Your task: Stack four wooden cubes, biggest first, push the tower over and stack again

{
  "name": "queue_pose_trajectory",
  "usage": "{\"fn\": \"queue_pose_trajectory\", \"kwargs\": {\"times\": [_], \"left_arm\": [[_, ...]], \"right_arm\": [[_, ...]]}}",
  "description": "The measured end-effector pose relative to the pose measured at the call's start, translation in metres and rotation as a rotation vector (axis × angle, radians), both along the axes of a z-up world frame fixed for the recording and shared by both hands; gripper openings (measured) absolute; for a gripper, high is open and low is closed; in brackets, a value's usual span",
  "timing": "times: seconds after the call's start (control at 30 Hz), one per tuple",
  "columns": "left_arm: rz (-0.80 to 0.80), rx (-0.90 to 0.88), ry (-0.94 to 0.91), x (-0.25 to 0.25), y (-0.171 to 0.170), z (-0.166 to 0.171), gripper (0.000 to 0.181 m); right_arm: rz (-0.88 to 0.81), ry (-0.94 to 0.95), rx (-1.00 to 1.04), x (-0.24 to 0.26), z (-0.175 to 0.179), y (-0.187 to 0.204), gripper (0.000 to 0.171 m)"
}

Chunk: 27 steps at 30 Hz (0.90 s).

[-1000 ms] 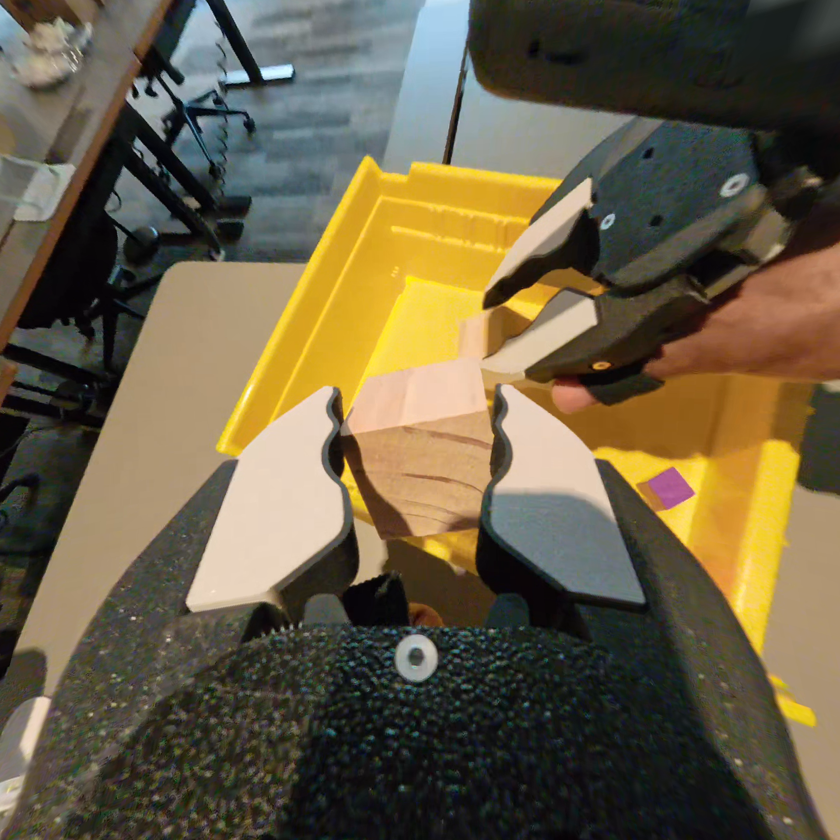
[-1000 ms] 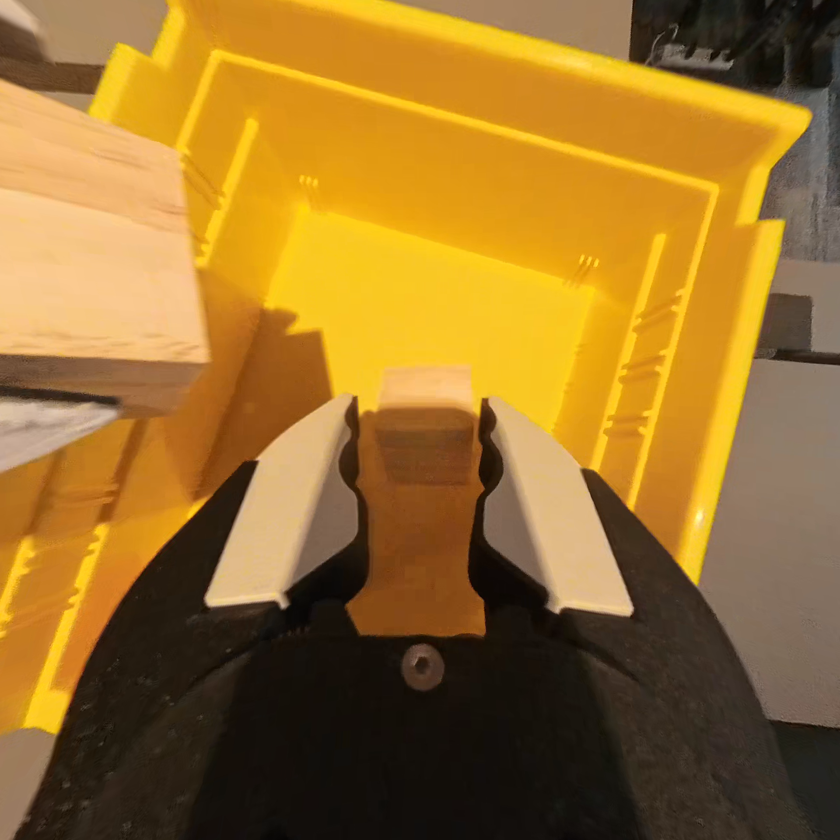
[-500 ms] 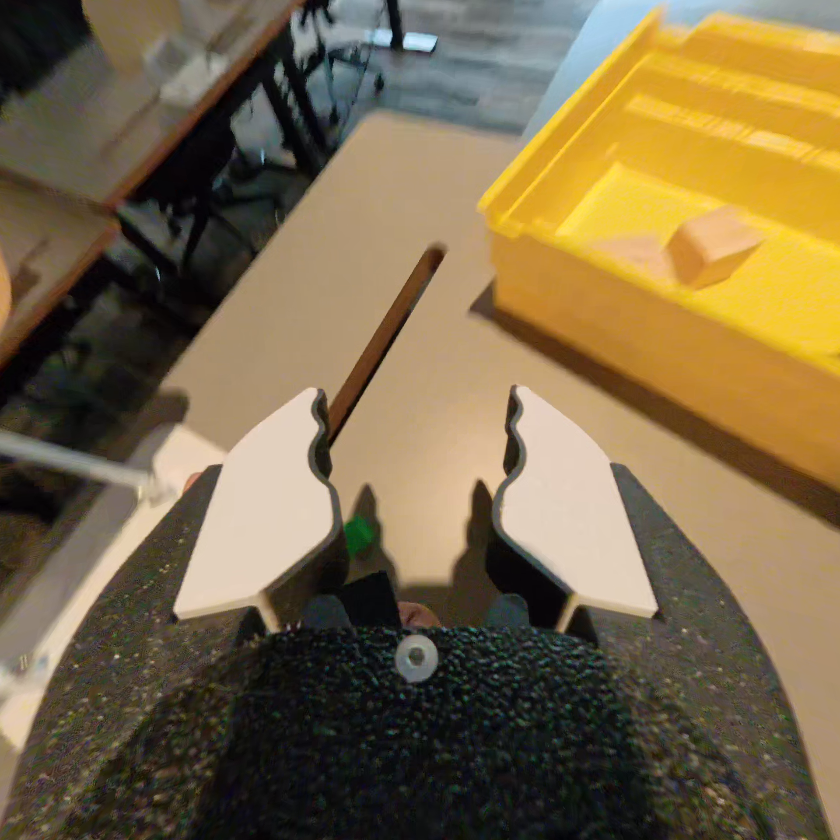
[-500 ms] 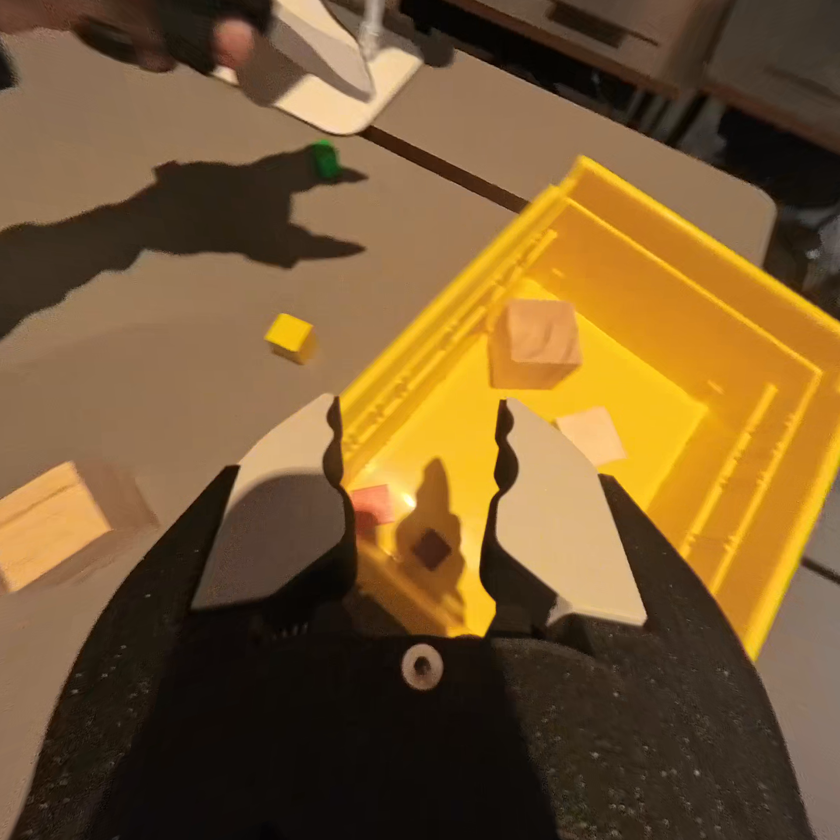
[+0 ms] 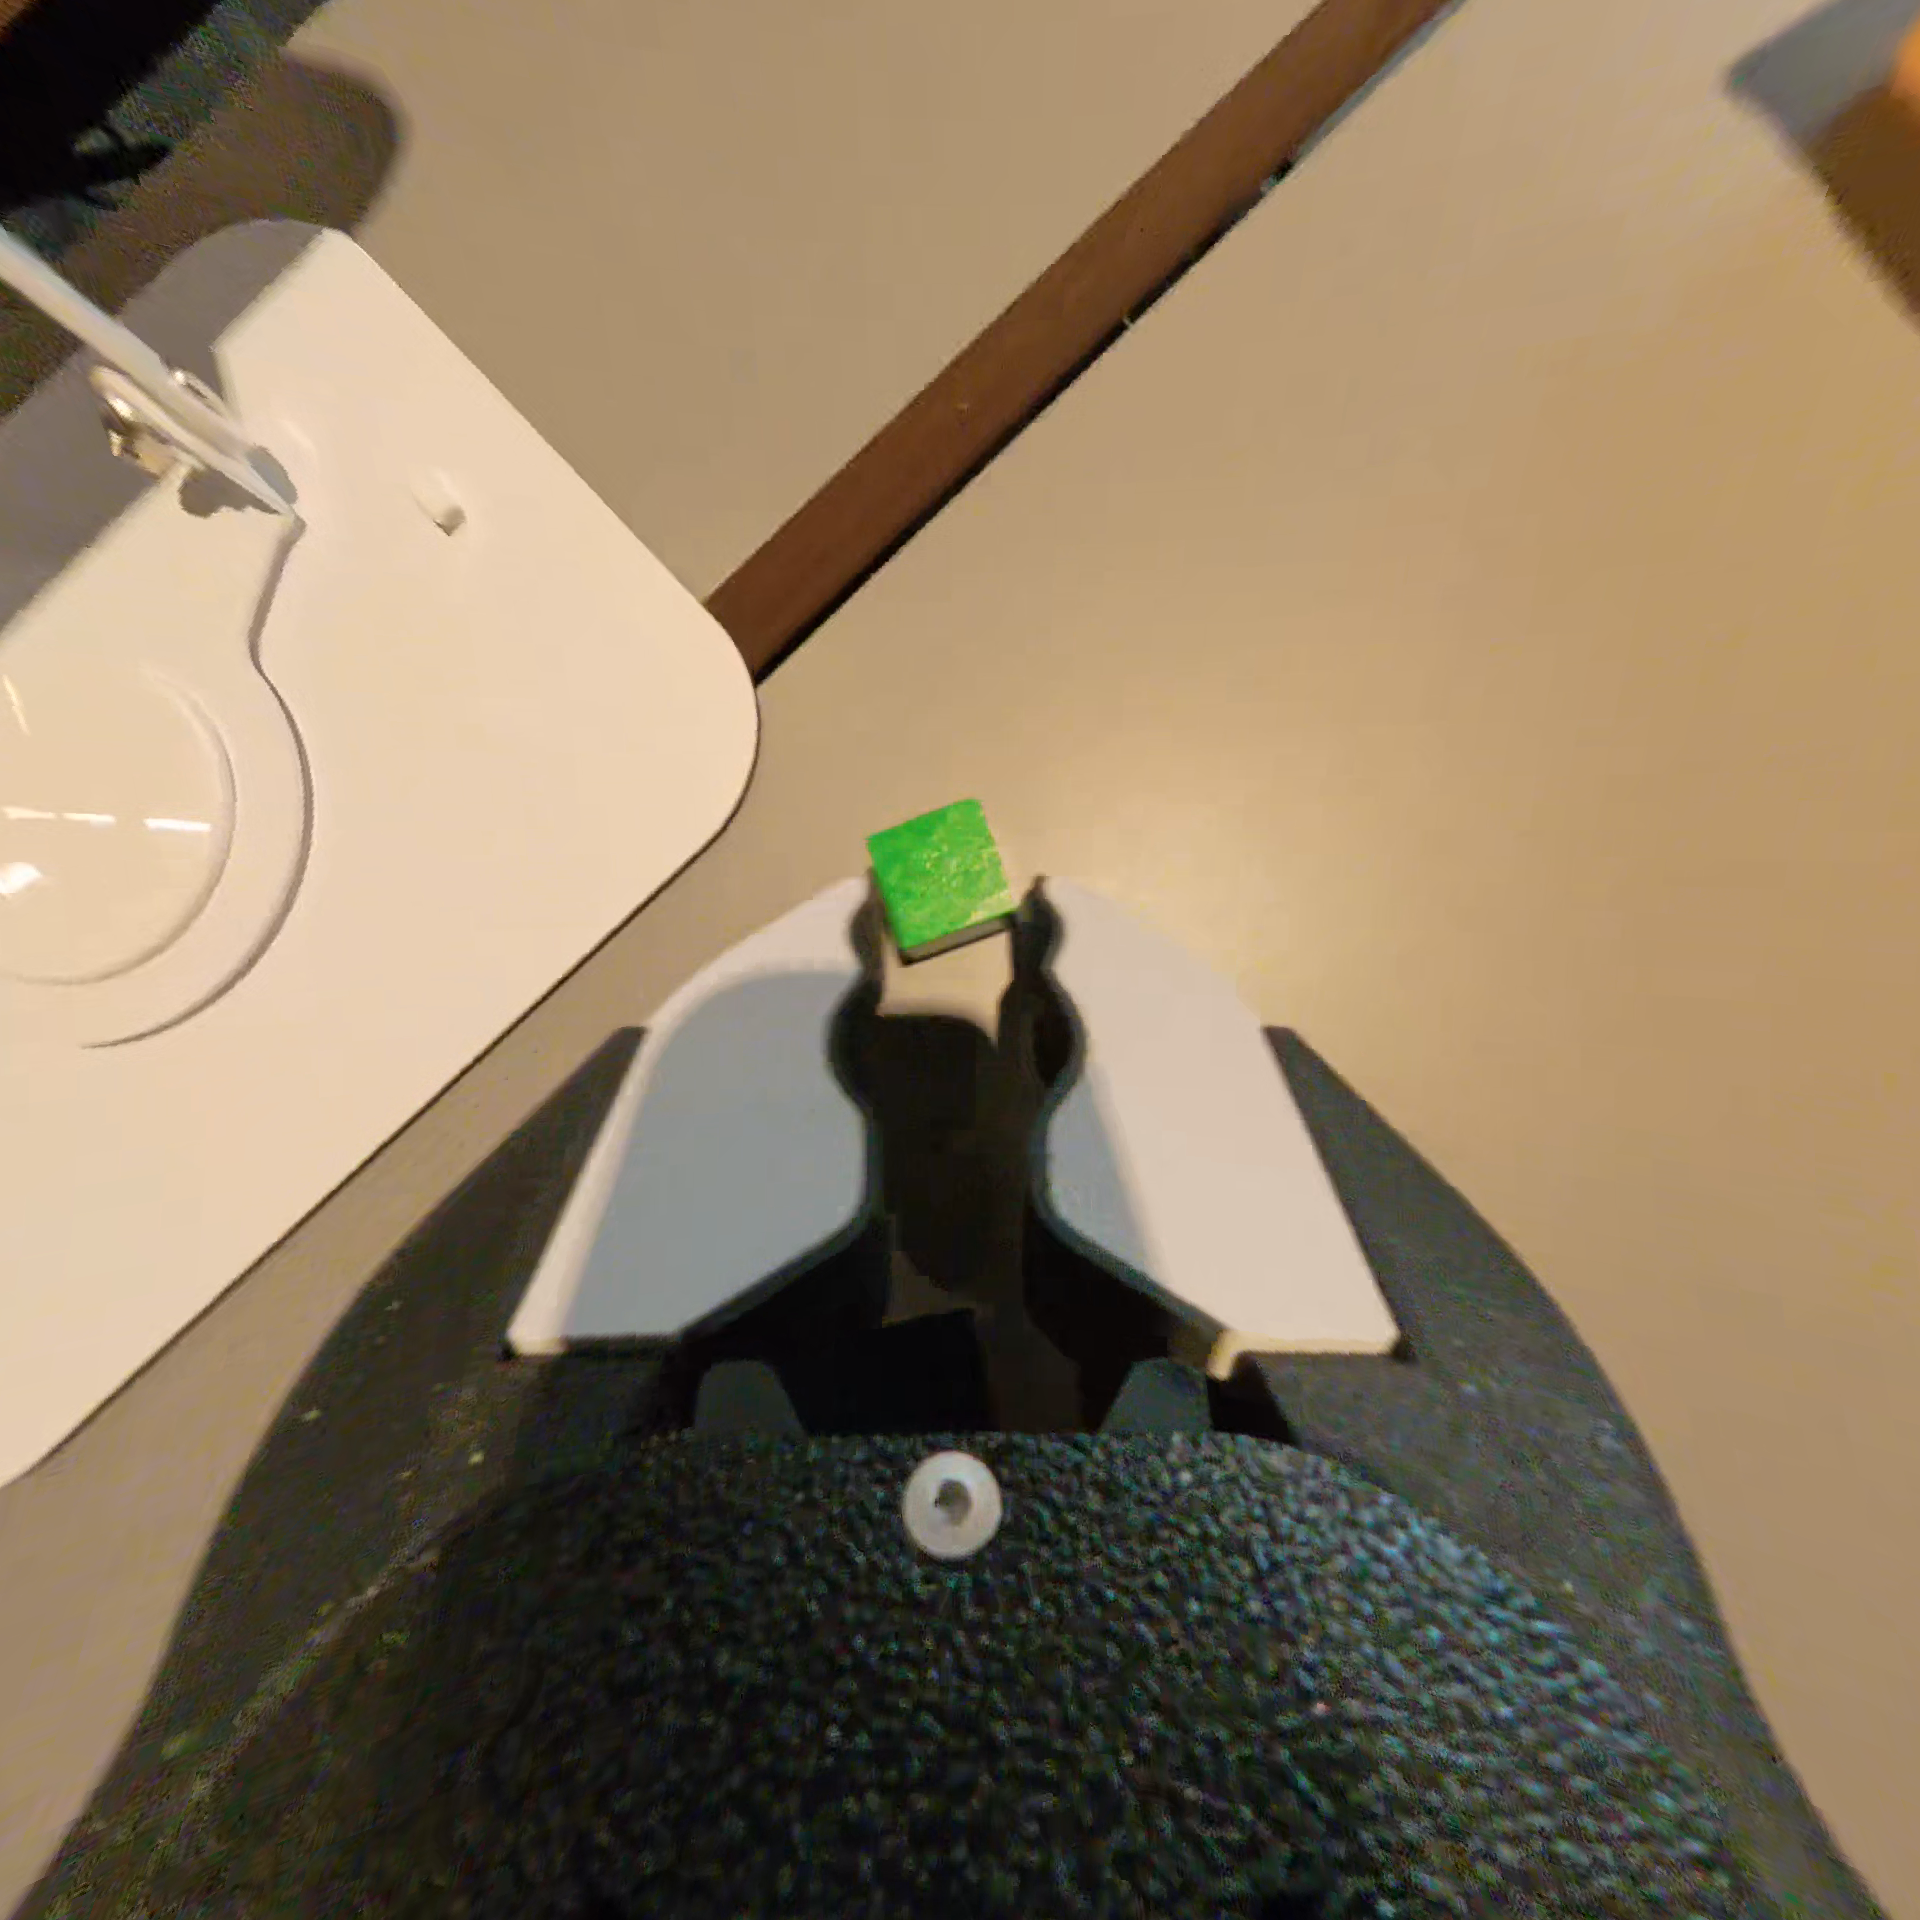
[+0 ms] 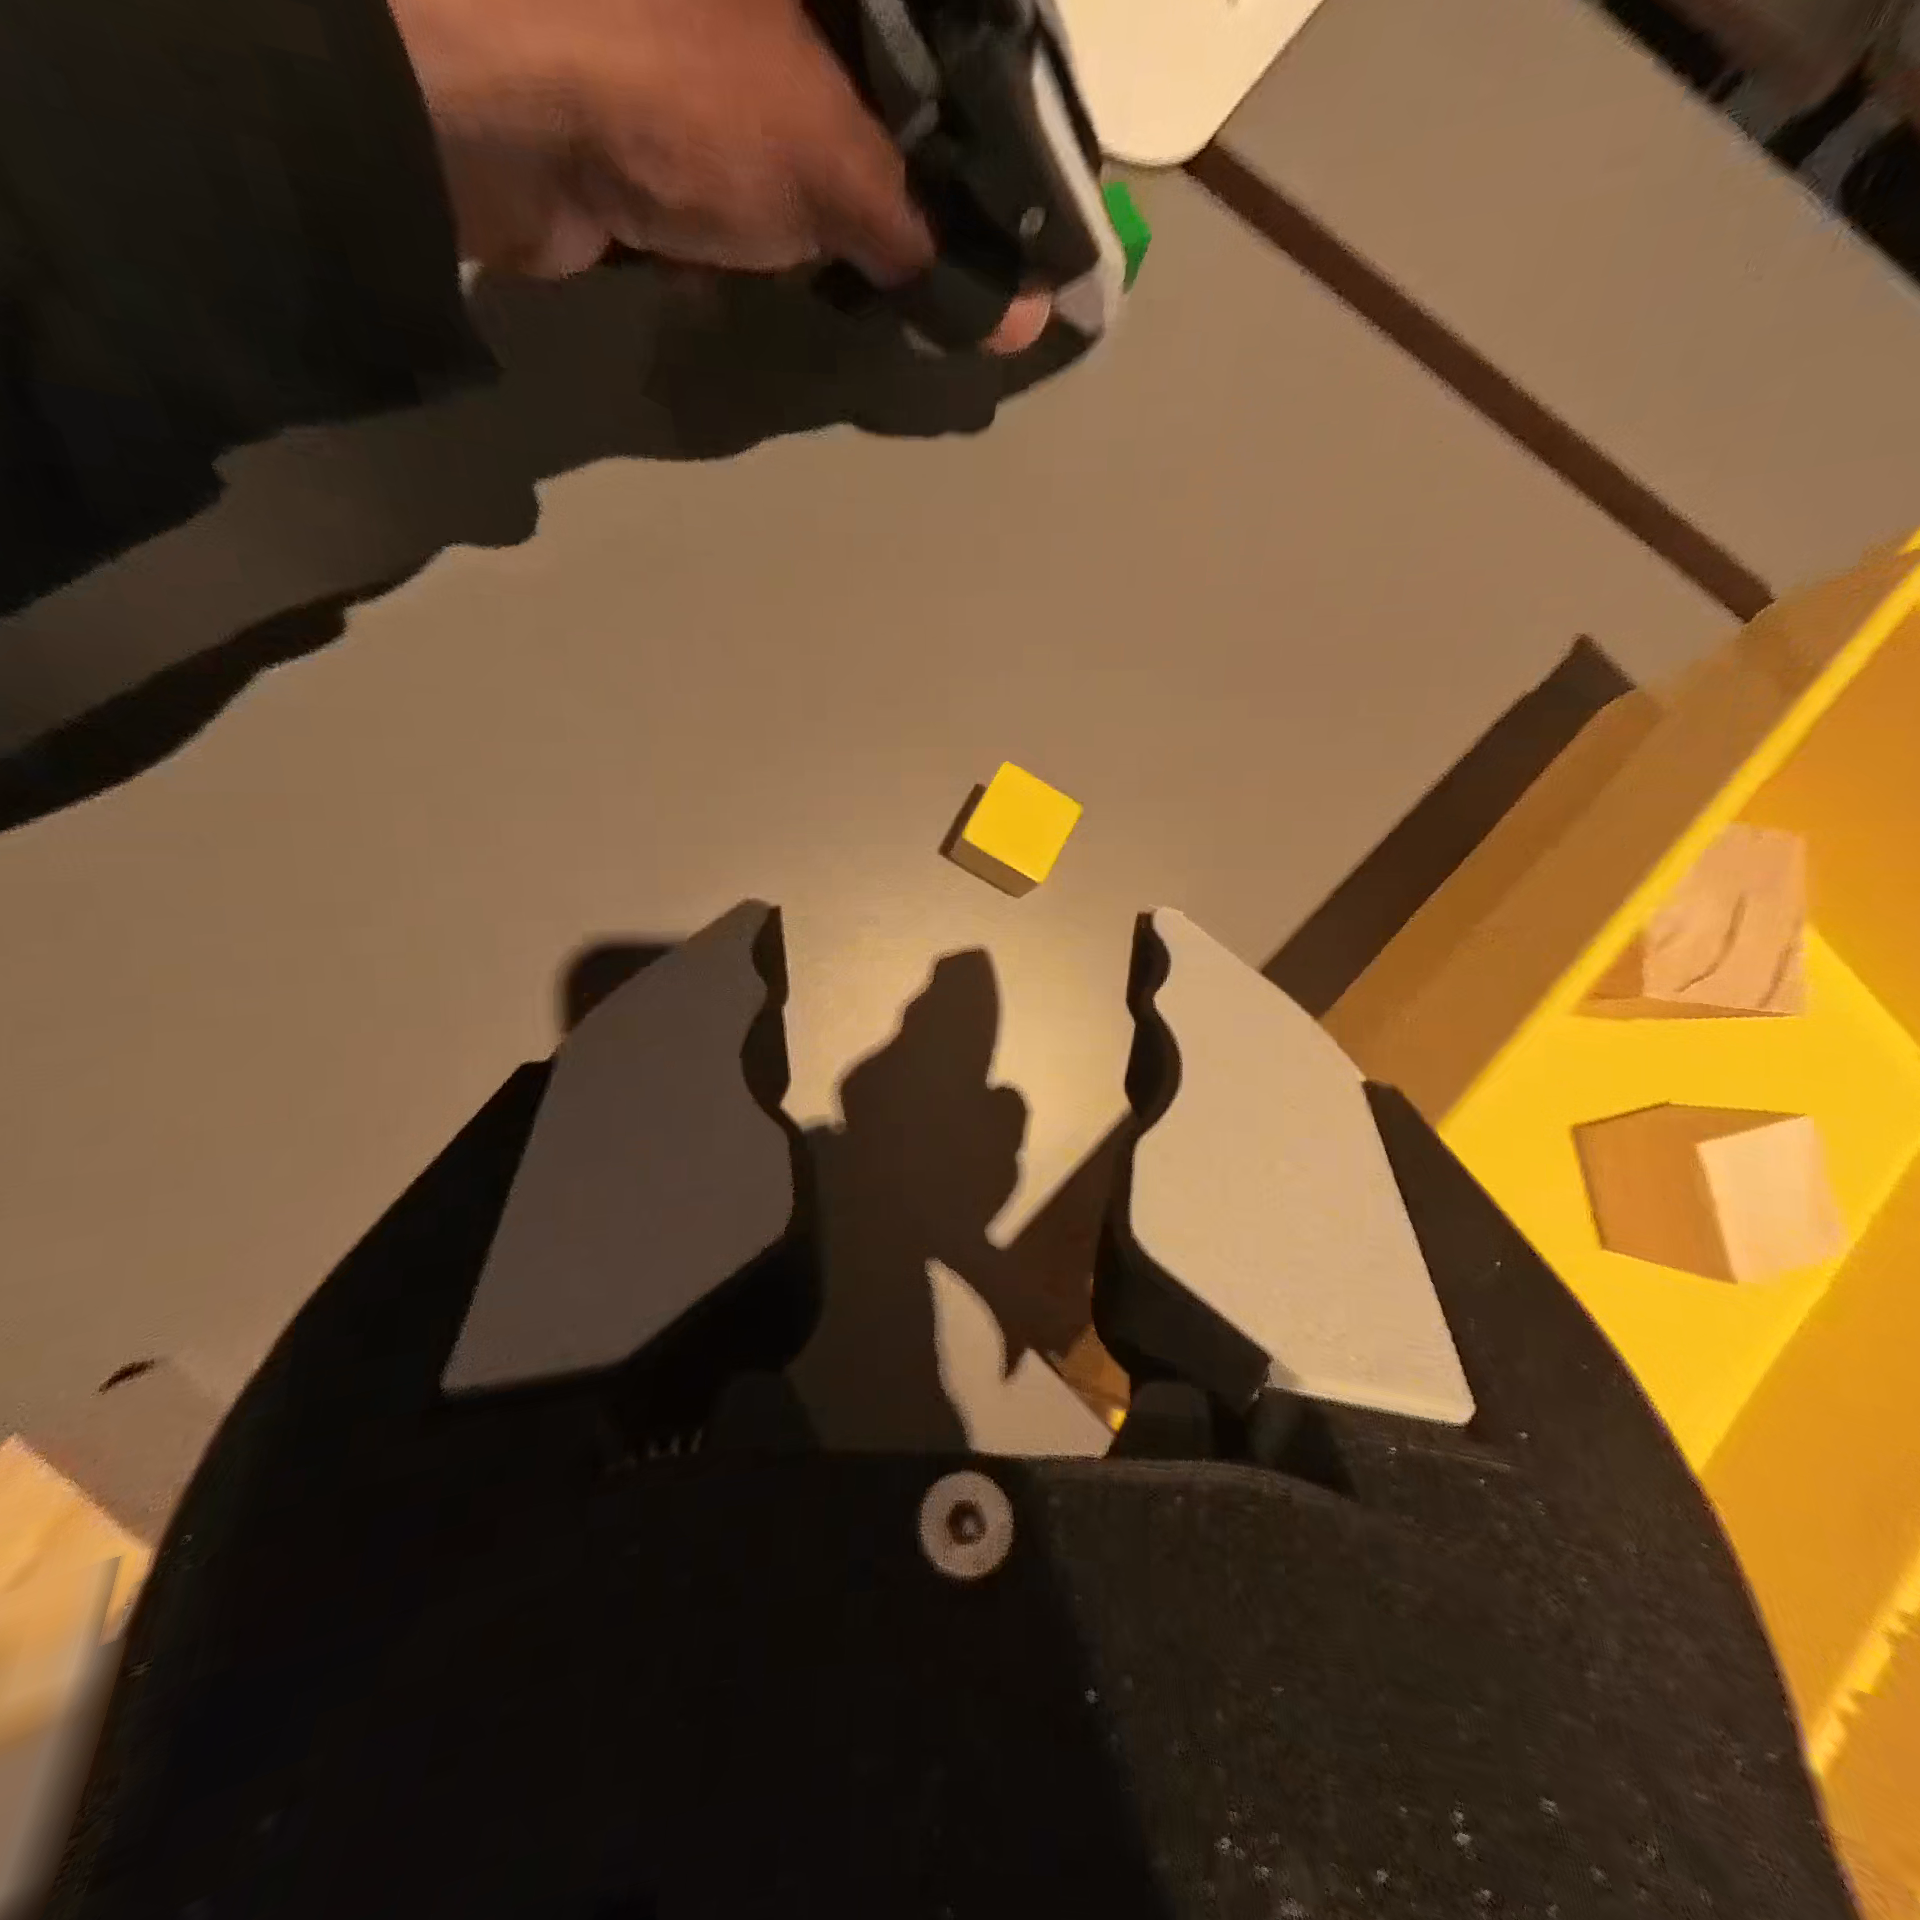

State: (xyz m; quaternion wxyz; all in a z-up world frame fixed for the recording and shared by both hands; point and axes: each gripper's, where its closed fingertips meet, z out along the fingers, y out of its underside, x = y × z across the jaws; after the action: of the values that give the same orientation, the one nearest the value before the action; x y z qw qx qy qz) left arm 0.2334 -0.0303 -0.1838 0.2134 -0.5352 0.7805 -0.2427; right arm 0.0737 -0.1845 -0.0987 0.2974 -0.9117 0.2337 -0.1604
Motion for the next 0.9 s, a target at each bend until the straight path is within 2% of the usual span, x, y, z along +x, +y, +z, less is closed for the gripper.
{"fn": "queue_pose_trajectory", "kwargs": {"times": [0.17,0.43,0.5,0.53,0.63,0.73,0.83,0.9], "left_arm": [[-0.002,-0.078,-0.068,-0.014,0.004,-0.001,0.022],[-0.022,-0.186,-0.173,-0.053,0.011,0.013,0.022],[-0.042,-0.204,-0.186,-0.063,0.009,0.015,0.022],[-0.055,-0.212,-0.192,-0.067,0.007,0.017,0.022],[-0.093,-0.246,-0.214,-0.076,0.001,0.022,0.021],[-0.123,-0.290,-0.254,-0.079,-0.009,0.037,0.022],[-0.214,-0.347,-0.329,-0.080,-0.038,0.074,0.022],[-0.318,-0.361,-0.377,-0.080,-0.068,0.105,0.022]], "right_arm": [[-0.076,0.006,-0.053,0.006,-0.038,0.018,0.063],[-0.190,0.005,-0.133,0.041,-0.070,0.023,0.062],[-0.193,0.024,-0.161,0.045,-0.083,0.024,0.048],[-0.188,0.014,-0.138,0.048,-0.083,0.028,0.030],[-0.152,0.035,-0.105,0.045,-0.083,0.036,0.029],[-0.098,0.044,-0.026,0.035,-0.070,0.045,0.029],[-0.057,-0.028,0.119,0.020,-0.018,0.043,0.029],[-0.082,-0.105,0.228,0.019,0.026,0.022,0.029]]}}
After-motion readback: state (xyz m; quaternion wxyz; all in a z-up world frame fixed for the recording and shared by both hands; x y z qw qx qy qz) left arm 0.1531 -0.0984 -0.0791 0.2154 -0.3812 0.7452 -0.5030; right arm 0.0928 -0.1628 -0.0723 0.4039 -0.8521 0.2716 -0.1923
